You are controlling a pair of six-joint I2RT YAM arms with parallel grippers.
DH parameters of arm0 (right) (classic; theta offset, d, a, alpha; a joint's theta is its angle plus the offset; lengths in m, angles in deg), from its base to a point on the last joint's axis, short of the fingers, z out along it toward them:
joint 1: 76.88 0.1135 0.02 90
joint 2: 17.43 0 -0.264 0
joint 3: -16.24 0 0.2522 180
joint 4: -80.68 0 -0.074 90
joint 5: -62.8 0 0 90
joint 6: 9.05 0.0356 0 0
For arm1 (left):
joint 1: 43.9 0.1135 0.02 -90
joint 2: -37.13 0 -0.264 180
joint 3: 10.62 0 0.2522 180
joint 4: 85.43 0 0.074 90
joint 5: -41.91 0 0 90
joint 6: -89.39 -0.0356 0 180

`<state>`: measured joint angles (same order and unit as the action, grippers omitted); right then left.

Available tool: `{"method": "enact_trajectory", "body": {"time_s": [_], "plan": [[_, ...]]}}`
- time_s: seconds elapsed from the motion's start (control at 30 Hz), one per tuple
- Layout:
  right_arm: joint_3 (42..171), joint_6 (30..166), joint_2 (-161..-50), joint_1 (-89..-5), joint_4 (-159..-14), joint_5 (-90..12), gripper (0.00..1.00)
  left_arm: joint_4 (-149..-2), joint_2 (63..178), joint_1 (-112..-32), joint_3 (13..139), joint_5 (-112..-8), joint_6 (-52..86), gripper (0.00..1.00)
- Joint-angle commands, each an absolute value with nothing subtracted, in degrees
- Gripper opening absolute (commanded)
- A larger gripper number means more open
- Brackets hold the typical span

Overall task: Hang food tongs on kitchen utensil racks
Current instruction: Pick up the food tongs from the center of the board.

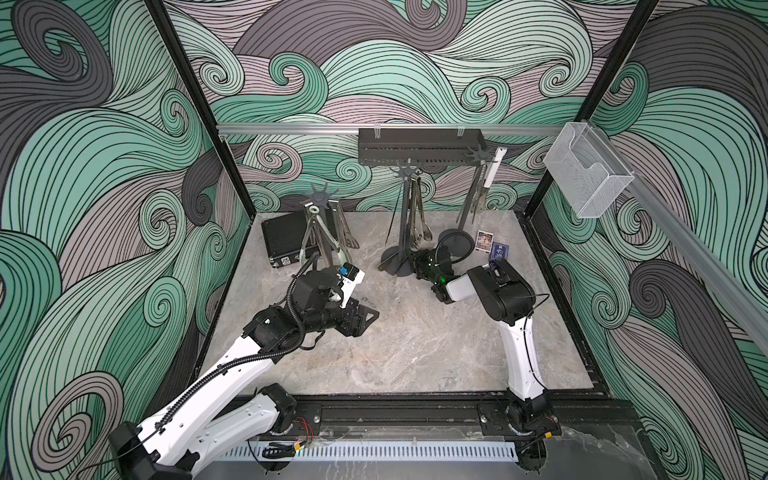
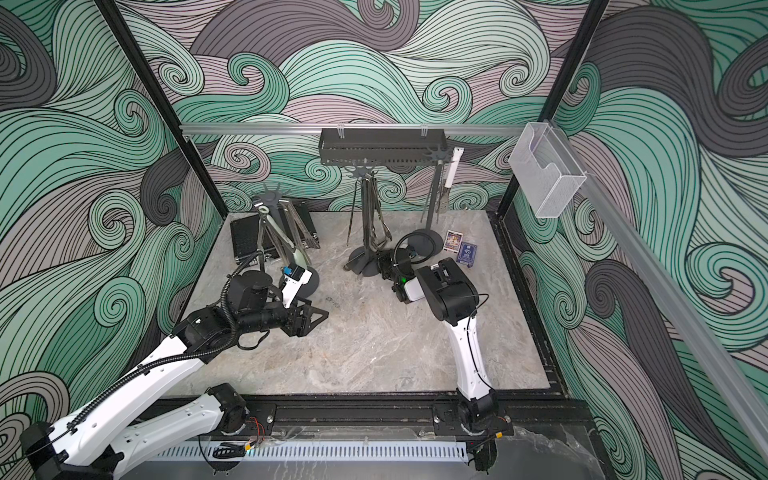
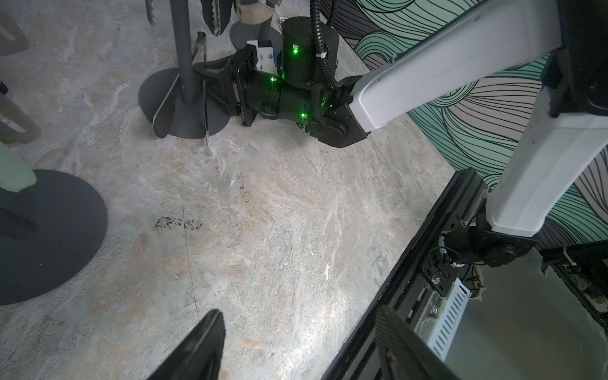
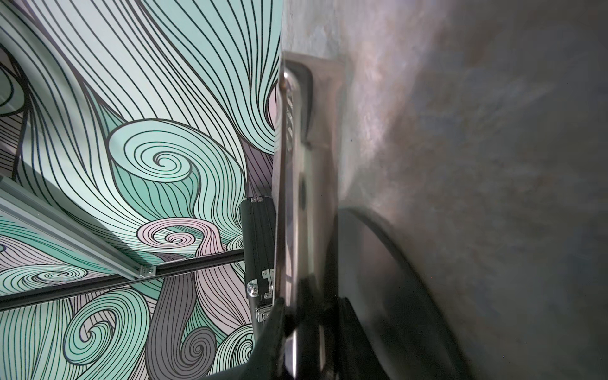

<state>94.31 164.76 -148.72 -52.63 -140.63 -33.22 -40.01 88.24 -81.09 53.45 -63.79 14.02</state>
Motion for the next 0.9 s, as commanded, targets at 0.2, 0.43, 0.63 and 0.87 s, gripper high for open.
{"method": "enact_trajectory", "body": {"time_s": [0.2,0.43,0.63,0.87], "plan": [[98.07,162.57,-150.6,-53.57,-139.86,-29.09,0.2,-40.99,87.6,-80.76,53.44,-64.03,14.16,0.73],[97.47,160.81,-149.12,-55.71,-140.11,-28.3,0.2,-41.16,87.93,-80.73,53.41,-64.0,14.09,0.73],[96.98,160.06,-148.48,-57.23,-142.12,-27.11,0.2,-41.35,88.33,-80.75,53.35,-64.06,14.08,0.73],[97.78,159.23,-148.42,-58.71,-142.78,-26.41,0.2,-41.43,88.38,-80.75,53.33,-63.99,14.15,0.73]]}}
